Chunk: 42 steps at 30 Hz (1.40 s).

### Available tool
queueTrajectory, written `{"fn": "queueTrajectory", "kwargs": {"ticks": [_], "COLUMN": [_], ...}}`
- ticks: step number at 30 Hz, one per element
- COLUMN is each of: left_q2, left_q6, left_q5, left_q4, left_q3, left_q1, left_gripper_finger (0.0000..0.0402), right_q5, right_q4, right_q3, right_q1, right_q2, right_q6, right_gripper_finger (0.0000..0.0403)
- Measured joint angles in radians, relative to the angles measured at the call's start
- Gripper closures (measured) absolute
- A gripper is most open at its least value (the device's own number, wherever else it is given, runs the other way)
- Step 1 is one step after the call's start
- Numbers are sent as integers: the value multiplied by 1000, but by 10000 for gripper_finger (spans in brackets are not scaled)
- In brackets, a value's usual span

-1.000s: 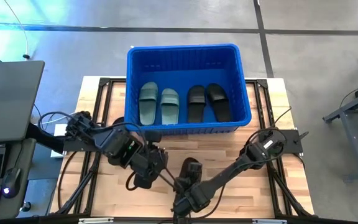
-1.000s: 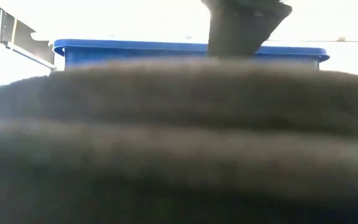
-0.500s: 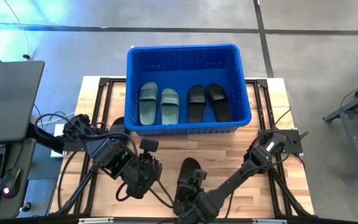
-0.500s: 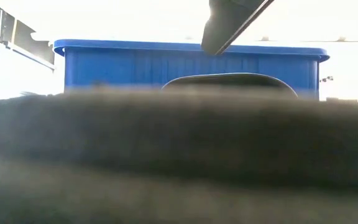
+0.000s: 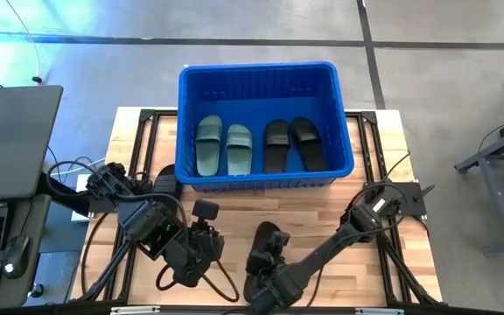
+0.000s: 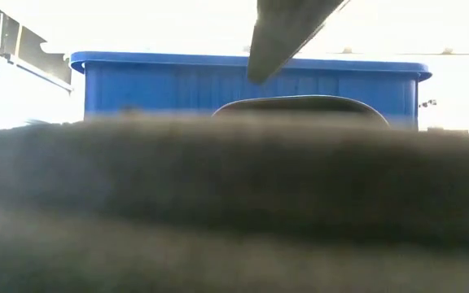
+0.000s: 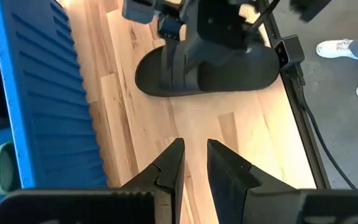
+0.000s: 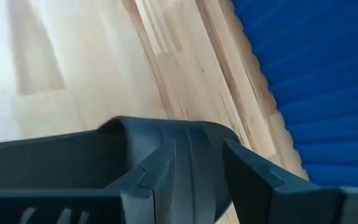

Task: Pick and place slides into bin
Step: Put the black slide into the blue bin

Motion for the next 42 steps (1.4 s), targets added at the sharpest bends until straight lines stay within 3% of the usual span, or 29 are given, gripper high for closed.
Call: {"fn": "queueTrajectory", "kwargs": {"ticks": [12,15,19,23,27,32,37,42], "left_q2": [0,0,0,0,0,0,-5,-5], "left_q6": [5,8,24,26,26,34,34,34], "left_q5": [-15,-25,-26,-27,-37,-41,-42,-54], "left_q4": [-3,-3,-3,-3,-3,-4,-3,-3], "left_q3": [0,0,0,0,0,0,0,0], "left_q1": [1,1,1,1,1,1,1,1], "left_gripper_finger": [344,344,344,344,344,344,344,344], "right_q5": [17,16,30,21,47,126,27,-214], "right_q4": [18,17,9,-23,-93,-52,-60,-11], "right_q3": [-155,-155,-157,-129,10,-50,-48,-49], "right_q1": [-48,-52,-55,-48,-34,-36,-67,-74], "right_q2": [-1,-1,2,5,6,-144,-242,-246], "right_q6": [74,69,39,-5,-84,-111,-63,-110], "right_gripper_finger": [284,315,390,391,398,401,399,363]}}
